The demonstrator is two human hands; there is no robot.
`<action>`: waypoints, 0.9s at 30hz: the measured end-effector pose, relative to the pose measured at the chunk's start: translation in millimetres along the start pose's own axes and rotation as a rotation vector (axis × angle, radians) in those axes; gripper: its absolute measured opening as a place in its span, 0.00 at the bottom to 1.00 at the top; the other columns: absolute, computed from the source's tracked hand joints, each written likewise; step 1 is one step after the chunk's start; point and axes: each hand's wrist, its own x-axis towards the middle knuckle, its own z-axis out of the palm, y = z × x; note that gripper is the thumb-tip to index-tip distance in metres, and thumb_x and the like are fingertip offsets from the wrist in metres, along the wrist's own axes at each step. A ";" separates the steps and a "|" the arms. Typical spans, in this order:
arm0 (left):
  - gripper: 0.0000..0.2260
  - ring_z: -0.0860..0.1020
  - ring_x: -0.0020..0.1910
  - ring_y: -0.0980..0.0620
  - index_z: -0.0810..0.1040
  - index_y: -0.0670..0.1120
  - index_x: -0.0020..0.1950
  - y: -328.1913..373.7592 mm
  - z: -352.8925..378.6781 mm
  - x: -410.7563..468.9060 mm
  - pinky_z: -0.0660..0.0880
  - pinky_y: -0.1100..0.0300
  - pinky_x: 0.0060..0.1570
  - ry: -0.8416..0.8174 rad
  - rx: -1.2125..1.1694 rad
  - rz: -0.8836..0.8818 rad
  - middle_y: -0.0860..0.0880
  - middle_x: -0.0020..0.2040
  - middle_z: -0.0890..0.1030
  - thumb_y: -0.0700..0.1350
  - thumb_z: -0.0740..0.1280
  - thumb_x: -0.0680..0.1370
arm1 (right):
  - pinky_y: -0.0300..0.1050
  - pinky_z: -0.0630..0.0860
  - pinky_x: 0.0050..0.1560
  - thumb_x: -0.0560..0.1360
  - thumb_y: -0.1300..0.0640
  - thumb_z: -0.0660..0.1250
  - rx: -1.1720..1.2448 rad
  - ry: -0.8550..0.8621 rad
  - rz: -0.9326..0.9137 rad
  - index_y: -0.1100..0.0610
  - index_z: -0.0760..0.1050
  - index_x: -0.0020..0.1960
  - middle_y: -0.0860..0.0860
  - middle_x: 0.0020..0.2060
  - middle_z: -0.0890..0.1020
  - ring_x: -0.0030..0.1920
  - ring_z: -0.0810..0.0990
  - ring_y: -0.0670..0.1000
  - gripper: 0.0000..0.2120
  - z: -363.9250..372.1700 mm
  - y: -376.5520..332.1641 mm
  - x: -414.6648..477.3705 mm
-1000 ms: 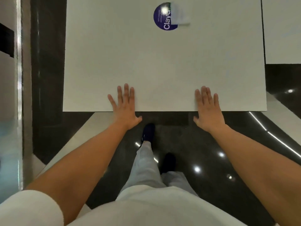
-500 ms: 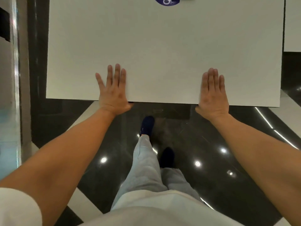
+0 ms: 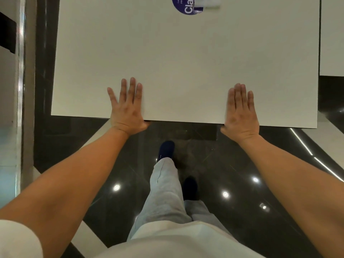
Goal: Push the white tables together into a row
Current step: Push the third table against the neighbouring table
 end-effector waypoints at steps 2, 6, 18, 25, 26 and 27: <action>0.53 0.45 0.79 0.35 0.45 0.40 0.81 -1.3 1.3 4.9 0.43 0.25 0.69 0.013 0.005 -0.002 0.39 0.81 0.47 0.72 0.61 0.69 | 0.62 0.41 0.77 0.71 0.57 0.69 0.006 0.002 0.001 0.67 0.36 0.78 0.66 0.78 0.42 0.79 0.39 0.63 0.51 -1.0 2.0 5.3; 0.53 0.44 0.79 0.35 0.44 0.41 0.81 -6.2 1.2 15.0 0.43 0.25 0.70 0.018 0.018 0.002 0.39 0.81 0.46 0.74 0.58 0.70 | 0.63 0.41 0.77 0.71 0.58 0.69 0.015 0.011 -0.003 0.67 0.36 0.78 0.67 0.78 0.43 0.79 0.40 0.64 0.50 -2.4 2.9 14.0; 0.54 0.43 0.79 0.35 0.44 0.40 0.81 -9.2 -6.8 47.0 0.41 0.27 0.71 0.015 0.038 -0.008 0.39 0.81 0.45 0.72 0.63 0.70 | 0.62 0.41 0.77 0.71 0.56 0.70 0.003 0.012 -0.003 0.67 0.36 0.78 0.66 0.78 0.42 0.79 0.39 0.64 0.51 -12.1 14.5 43.4; 0.53 0.43 0.79 0.36 0.44 0.40 0.81 -11.9 -9.1 57.5 0.41 0.27 0.71 0.017 0.037 -0.008 0.39 0.81 0.45 0.72 0.63 0.70 | 0.63 0.41 0.77 0.72 0.54 0.70 -0.005 0.007 -0.011 0.66 0.35 0.77 0.66 0.78 0.42 0.79 0.39 0.63 0.52 -14.7 18.5 54.4; 0.53 0.43 0.79 0.36 0.44 0.40 0.81 -12.1 -9.7 58.9 0.41 0.27 0.71 0.013 0.034 -0.008 0.39 0.81 0.45 0.72 0.61 0.70 | 0.63 0.41 0.77 0.72 0.53 0.71 -0.007 0.010 -0.013 0.66 0.35 0.77 0.66 0.78 0.42 0.79 0.39 0.64 0.53 -14.9 19.1 56.0; 0.53 0.43 0.79 0.36 0.44 0.41 0.81 -12.4 -10.0 60.5 0.41 0.27 0.71 0.011 0.032 -0.009 0.39 0.81 0.45 0.73 0.60 0.70 | 0.63 0.41 0.77 0.72 0.53 0.70 -0.007 0.013 -0.015 0.66 0.34 0.77 0.66 0.78 0.42 0.79 0.39 0.64 0.53 -15.2 19.6 57.6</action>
